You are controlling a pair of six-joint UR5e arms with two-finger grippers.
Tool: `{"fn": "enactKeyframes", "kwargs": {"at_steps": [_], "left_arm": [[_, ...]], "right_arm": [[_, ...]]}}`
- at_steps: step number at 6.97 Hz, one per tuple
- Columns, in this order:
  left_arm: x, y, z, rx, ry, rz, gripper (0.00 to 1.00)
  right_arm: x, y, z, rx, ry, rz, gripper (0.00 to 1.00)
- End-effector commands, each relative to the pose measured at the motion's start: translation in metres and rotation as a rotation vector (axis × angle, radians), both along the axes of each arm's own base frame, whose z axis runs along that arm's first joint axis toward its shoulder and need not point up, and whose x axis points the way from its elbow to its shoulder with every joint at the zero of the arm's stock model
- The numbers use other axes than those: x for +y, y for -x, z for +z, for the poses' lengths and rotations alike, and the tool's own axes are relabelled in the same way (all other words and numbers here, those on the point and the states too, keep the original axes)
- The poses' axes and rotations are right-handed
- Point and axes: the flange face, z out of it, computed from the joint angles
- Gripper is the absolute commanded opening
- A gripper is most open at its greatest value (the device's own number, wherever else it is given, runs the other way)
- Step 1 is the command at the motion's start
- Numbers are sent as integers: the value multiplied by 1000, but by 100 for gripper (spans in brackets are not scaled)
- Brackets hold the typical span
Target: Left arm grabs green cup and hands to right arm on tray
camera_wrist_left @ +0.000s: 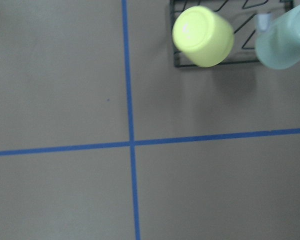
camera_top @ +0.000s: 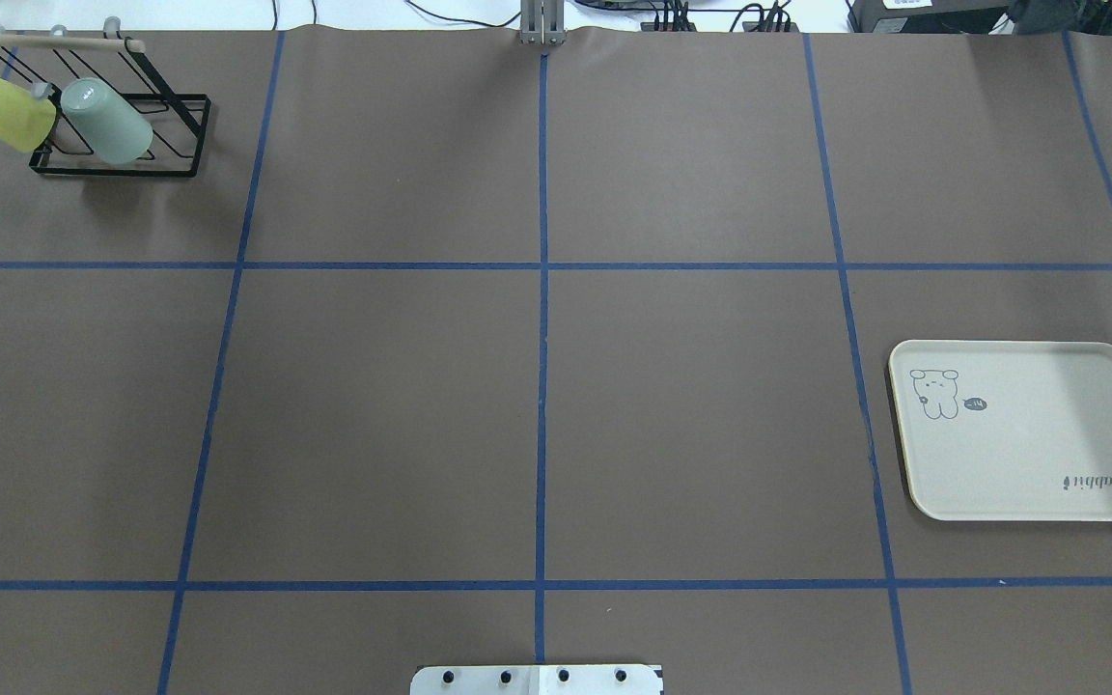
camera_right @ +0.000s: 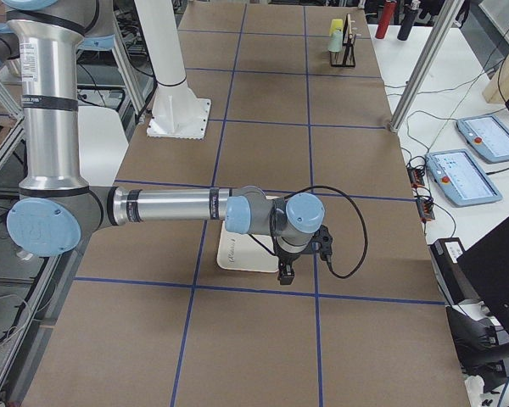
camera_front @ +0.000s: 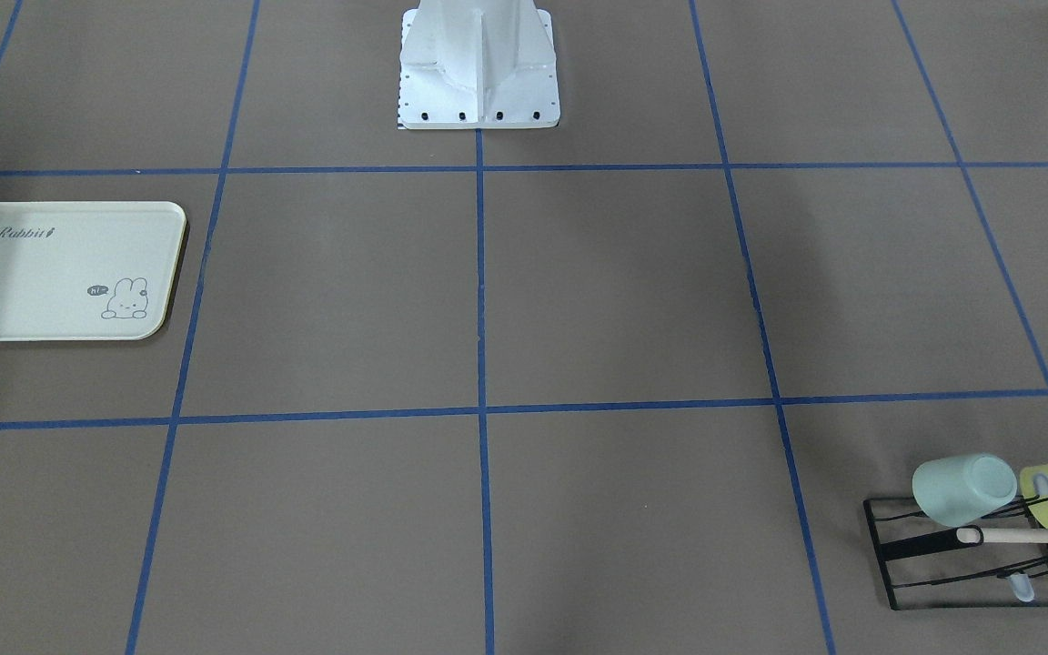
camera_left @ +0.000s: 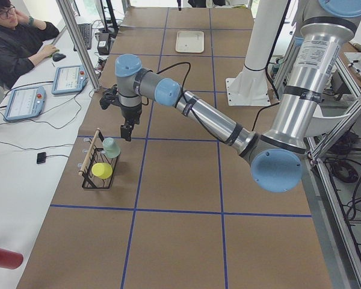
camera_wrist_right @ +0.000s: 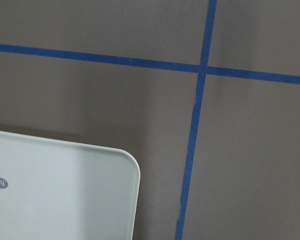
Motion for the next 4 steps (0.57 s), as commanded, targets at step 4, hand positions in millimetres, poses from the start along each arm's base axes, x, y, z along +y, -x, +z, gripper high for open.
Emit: {"fn": "enactKeyframes", "kwargs": {"at_steps": [4], "left_arm": [[-27, -74, 13, 122, -22, -256, 100]], "right_arm": [[-6, 0, -5, -1, -9, 1, 100]]}}
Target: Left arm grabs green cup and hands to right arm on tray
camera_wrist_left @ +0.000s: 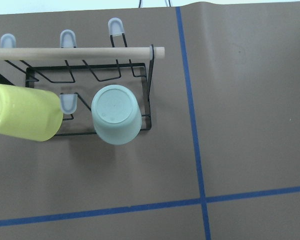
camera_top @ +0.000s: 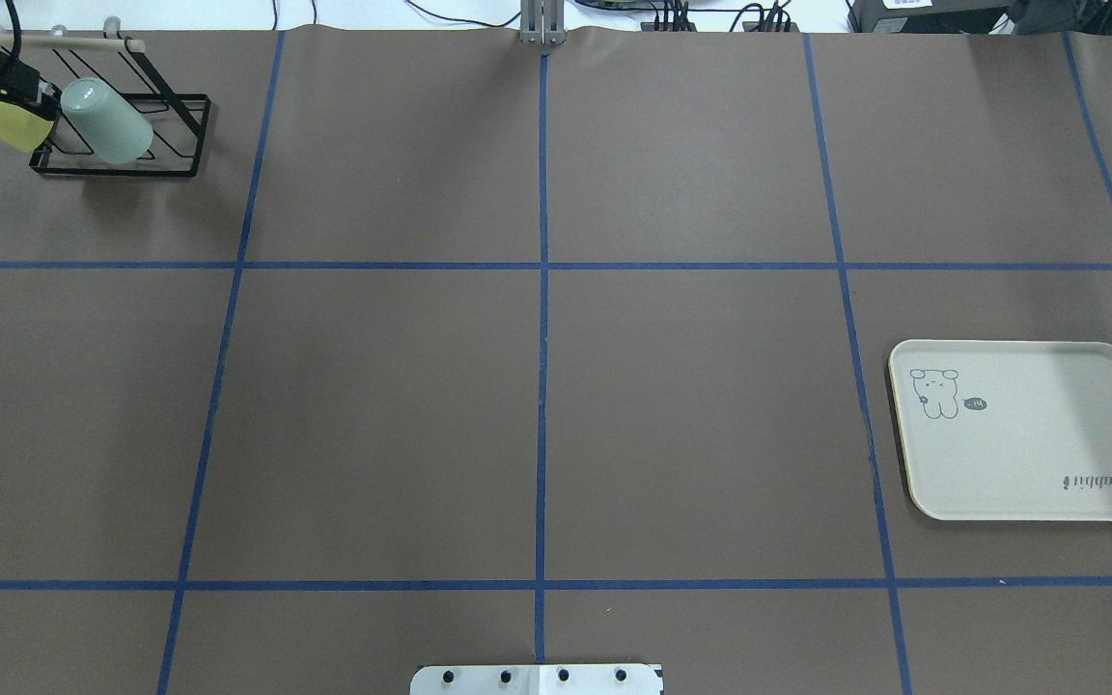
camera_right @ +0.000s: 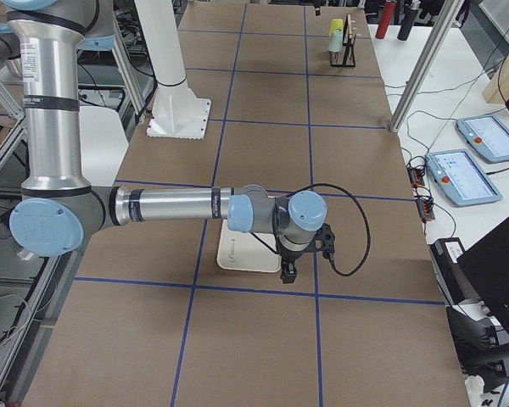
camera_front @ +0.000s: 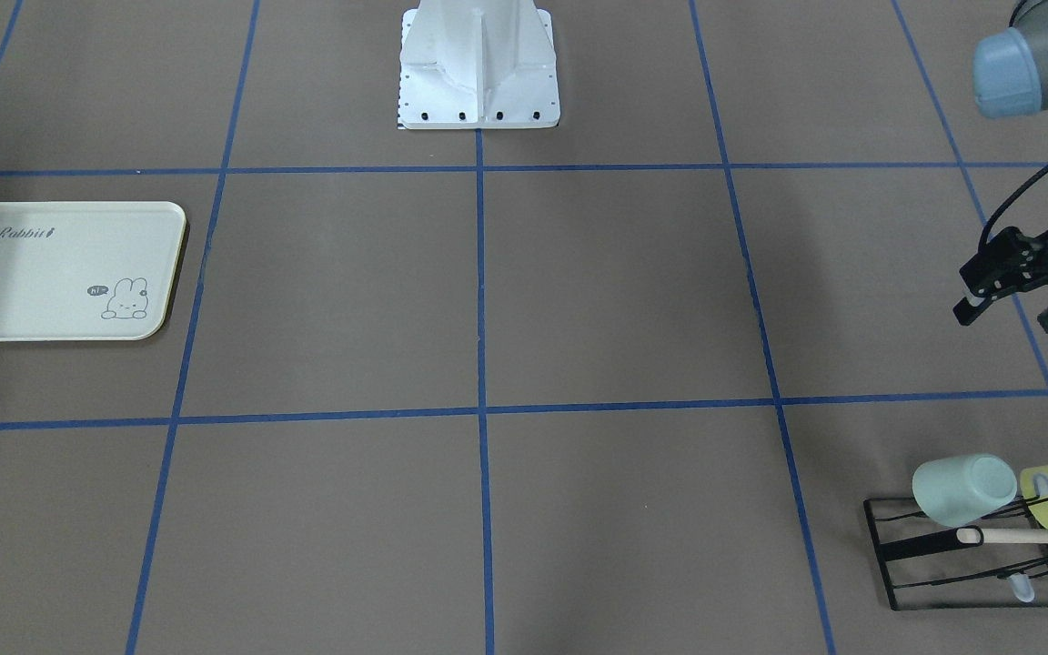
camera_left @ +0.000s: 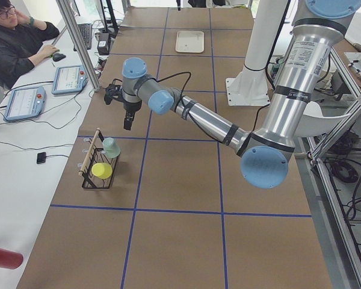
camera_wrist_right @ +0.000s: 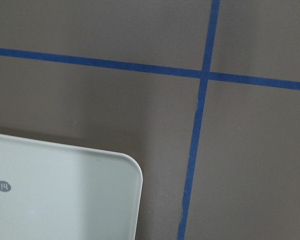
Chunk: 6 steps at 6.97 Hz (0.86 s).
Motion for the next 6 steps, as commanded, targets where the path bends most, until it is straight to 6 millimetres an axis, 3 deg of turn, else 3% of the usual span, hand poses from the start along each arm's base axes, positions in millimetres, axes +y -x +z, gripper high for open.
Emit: {"fn": "enactKeyframes", "kwargs": {"at_steps": [1, 4, 5, 6], "left_arm": [[-6, -18, 11, -23, -41, -163, 100], [8, -11, 36, -27, -62, -337, 100], [8, -17, 39, -40, -50, -394, 100], [10, -38, 39, -59, -63, -444, 100]], "right_arm": [[-1, 0, -2, 0, -4, 0, 100], [0, 0, -3, 0, -6, 0, 100], [0, 0, -4, 0, -6, 1, 100], [0, 0, -4, 0, -6, 1, 100]]}}
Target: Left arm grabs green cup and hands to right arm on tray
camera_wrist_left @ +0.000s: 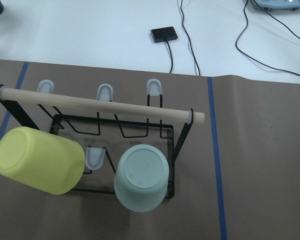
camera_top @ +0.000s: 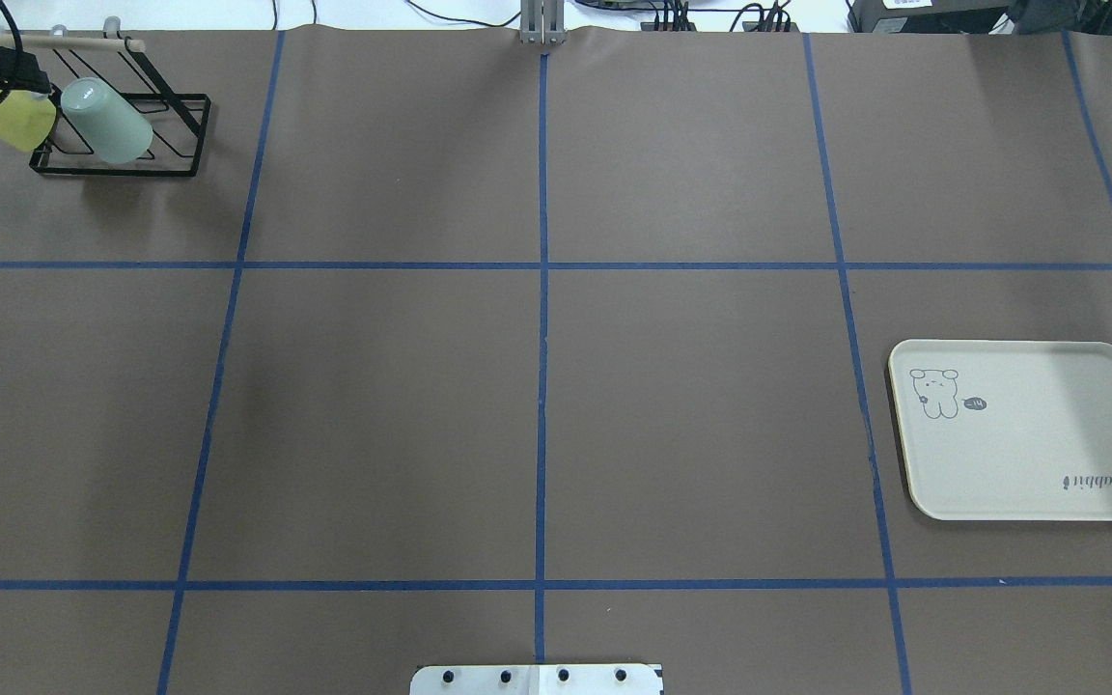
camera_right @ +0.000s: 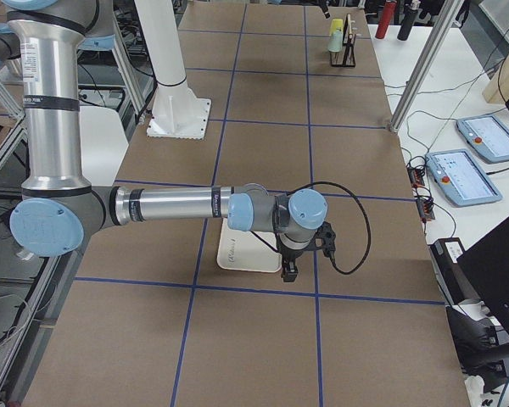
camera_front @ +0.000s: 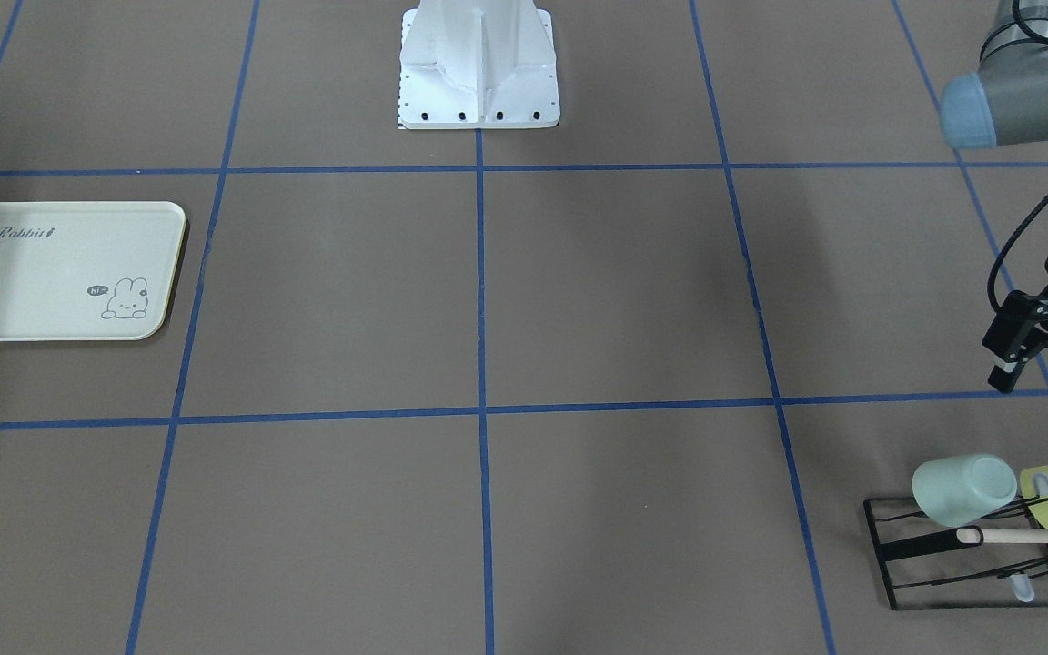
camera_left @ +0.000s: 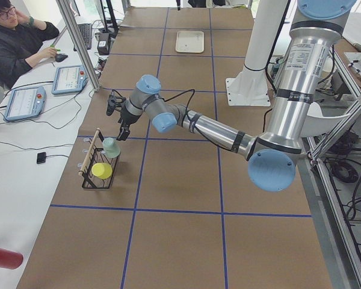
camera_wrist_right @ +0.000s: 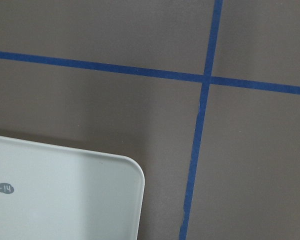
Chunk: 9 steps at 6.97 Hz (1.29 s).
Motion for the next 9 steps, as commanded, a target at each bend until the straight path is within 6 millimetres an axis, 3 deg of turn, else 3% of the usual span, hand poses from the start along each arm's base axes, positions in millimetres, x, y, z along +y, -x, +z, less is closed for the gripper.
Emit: {"fn": "enactKeyframes", "kwargs": {"at_steps": [1, 3, 5, 8, 9], "left_arm": [[9, -39, 3, -40, -48, -110, 100], [19, -78, 11, -60, -62, -176, 100], [19, -85, 19, -89, -68, -190, 100], [13, -113, 60, -122, -118, -227, 100], [10, -117, 62, -127, -117, -223, 100]], "right_arm": [[0, 0, 0, 0, -2, 0, 100], [0, 0, 0, 0, -3, -1, 100], [0, 0, 0, 0, -3, -1, 100], [0, 0, 0, 0, -3, -1, 100], [0, 0, 0, 0, -1, -1, 100]]}}
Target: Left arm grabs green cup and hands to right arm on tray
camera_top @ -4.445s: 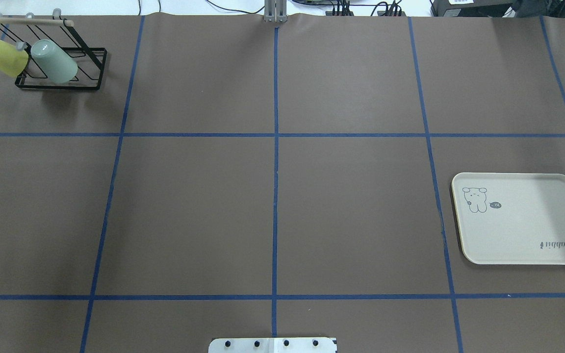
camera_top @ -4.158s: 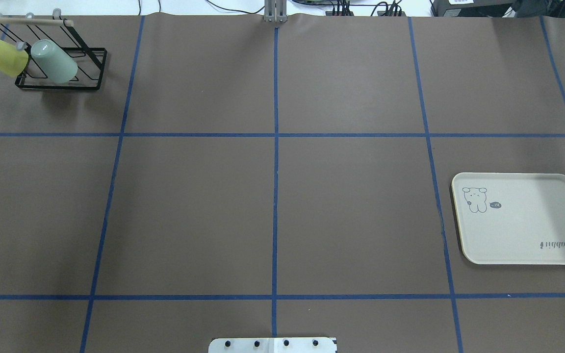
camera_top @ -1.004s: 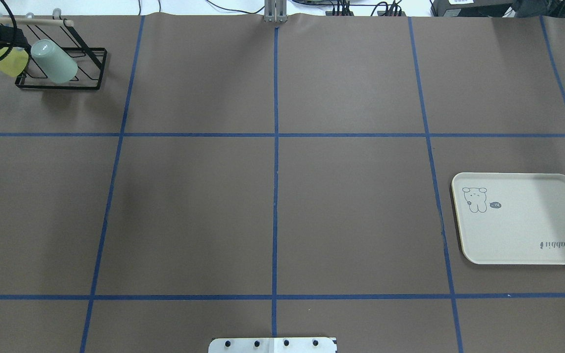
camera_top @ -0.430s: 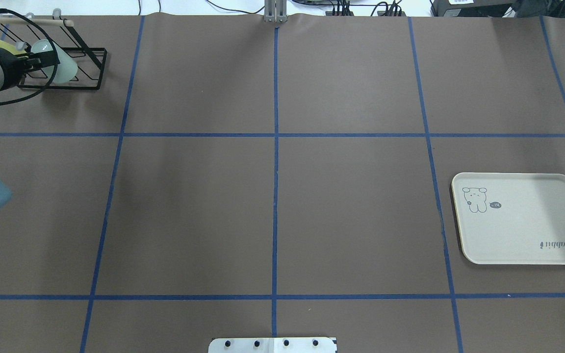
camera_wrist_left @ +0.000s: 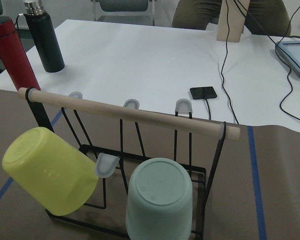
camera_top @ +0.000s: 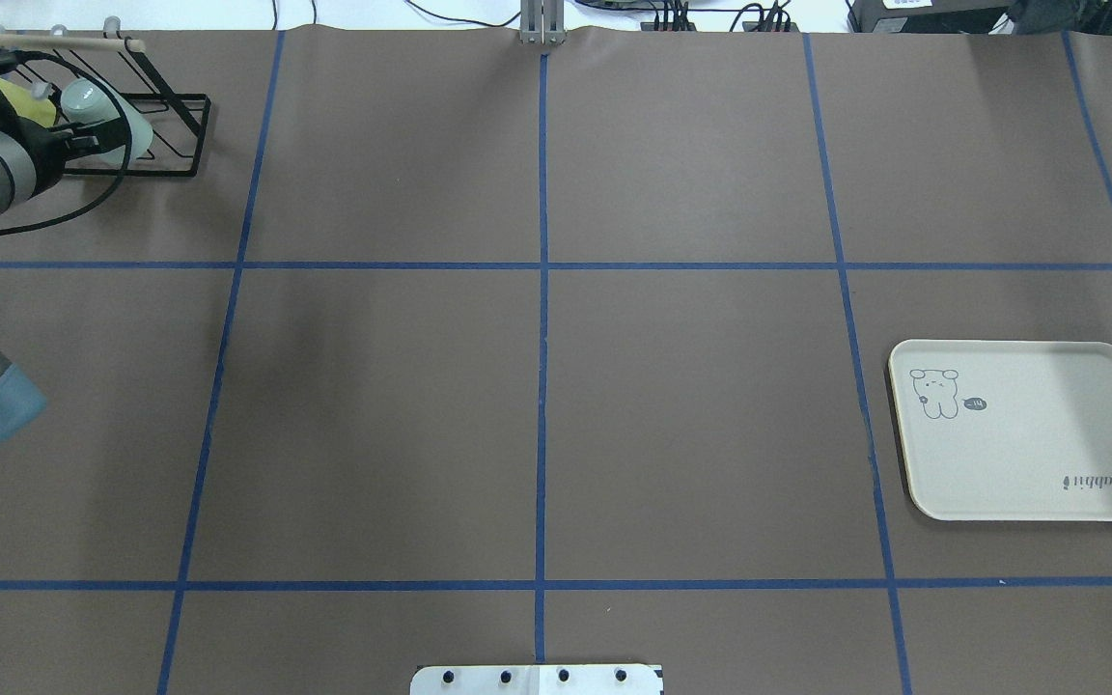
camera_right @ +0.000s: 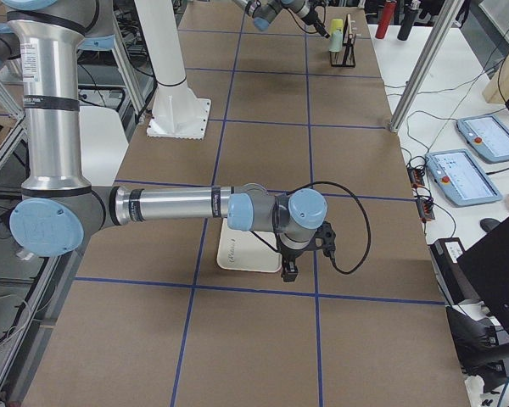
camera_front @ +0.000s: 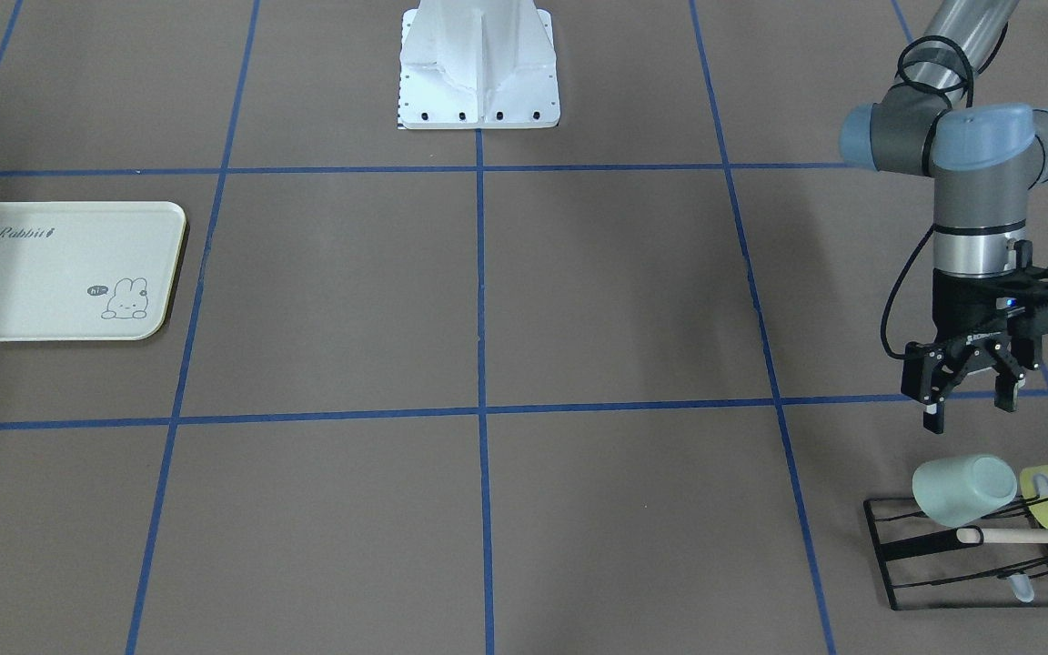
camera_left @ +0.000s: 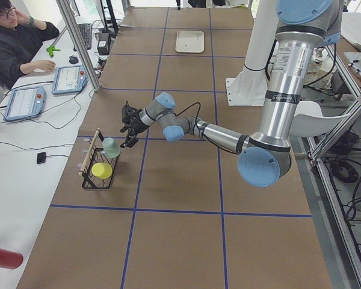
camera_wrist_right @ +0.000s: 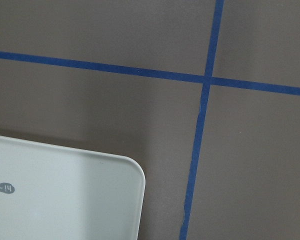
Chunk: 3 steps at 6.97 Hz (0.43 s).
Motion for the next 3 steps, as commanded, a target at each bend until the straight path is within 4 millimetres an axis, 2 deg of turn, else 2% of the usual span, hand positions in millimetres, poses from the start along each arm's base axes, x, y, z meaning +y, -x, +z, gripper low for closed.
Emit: {"fn": "enactKeyframes", "kwargs": {"at_steps": [1, 3], "left_arm": [[-6, -9, 10, -11, -3, 3, 100], [-23, -23, -1, -12, -15, 8, 100]], "right_arm": [[0, 0, 1, 0, 1, 0, 100], [0, 0, 1, 0, 3, 0, 100]]}}
